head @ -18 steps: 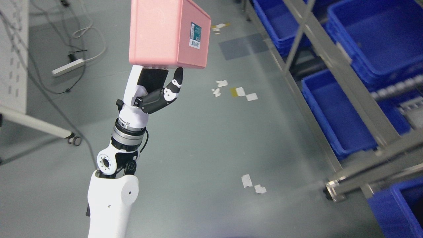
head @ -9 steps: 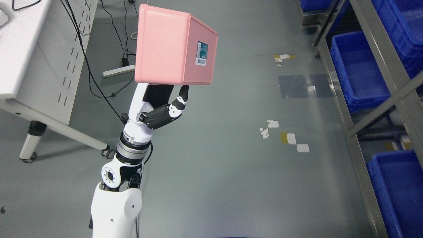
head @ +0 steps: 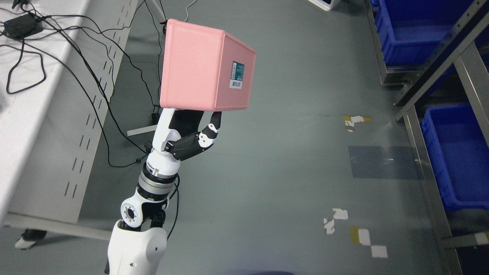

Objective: Place storage box into left shelf container
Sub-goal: 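Carry the pink box in the left hand while turning toward the bin shelving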

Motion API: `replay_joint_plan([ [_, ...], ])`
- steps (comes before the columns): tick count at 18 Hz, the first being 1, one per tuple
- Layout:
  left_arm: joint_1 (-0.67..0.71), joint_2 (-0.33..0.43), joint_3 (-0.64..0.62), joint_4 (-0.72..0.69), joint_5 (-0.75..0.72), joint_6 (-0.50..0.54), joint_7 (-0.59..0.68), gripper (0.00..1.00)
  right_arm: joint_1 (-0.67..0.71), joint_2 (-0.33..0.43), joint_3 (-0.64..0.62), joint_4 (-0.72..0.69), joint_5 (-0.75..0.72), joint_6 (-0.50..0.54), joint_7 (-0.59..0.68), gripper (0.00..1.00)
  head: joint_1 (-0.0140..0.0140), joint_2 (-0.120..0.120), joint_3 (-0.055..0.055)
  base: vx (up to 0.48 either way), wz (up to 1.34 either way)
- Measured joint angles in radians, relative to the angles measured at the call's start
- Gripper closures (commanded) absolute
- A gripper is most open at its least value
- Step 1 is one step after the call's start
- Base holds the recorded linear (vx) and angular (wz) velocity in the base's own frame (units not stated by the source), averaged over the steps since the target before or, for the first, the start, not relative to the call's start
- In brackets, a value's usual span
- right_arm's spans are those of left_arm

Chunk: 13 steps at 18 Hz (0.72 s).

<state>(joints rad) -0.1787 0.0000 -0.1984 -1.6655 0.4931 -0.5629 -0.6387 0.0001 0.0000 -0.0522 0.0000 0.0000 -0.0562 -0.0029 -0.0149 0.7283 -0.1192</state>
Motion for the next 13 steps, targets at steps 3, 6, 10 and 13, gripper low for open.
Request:
replay_joint_plan([
  [3,0.032,0.0,-0.013,-0.002,0.001,-0.019,0.0,0.99,0.0,0.0,0.0,0.0,0.0,0.005,0.0,0.0,0.0,0.0,0.0,0.561,0.07],
  [6,0.071,0.0,-0.034,-0.004,0.001,-0.046,0.0,0.99,0.0,0.0,0.0,0.0,0.0,0.006,0.0,0.0,0.0,0.0,0.0,0.599,-0.22],
  [10,0.129,0.0,-0.064,-0.006,0.001,-0.068,0.0,0.99,0.0,0.0,0.0,0.0,0.0,0.007,-0.001,0.0,0.0,0.0,0.0,0.531,-0.97],
  [13,0.153,0.0,-0.083,-0.006,0.001,-0.074,-0.001,0.99,0.0,0.0,0.0,0.0,0.0,0.007,-0.003,0.0,0.0,0.0,0.0,0.45,-1.31],
])
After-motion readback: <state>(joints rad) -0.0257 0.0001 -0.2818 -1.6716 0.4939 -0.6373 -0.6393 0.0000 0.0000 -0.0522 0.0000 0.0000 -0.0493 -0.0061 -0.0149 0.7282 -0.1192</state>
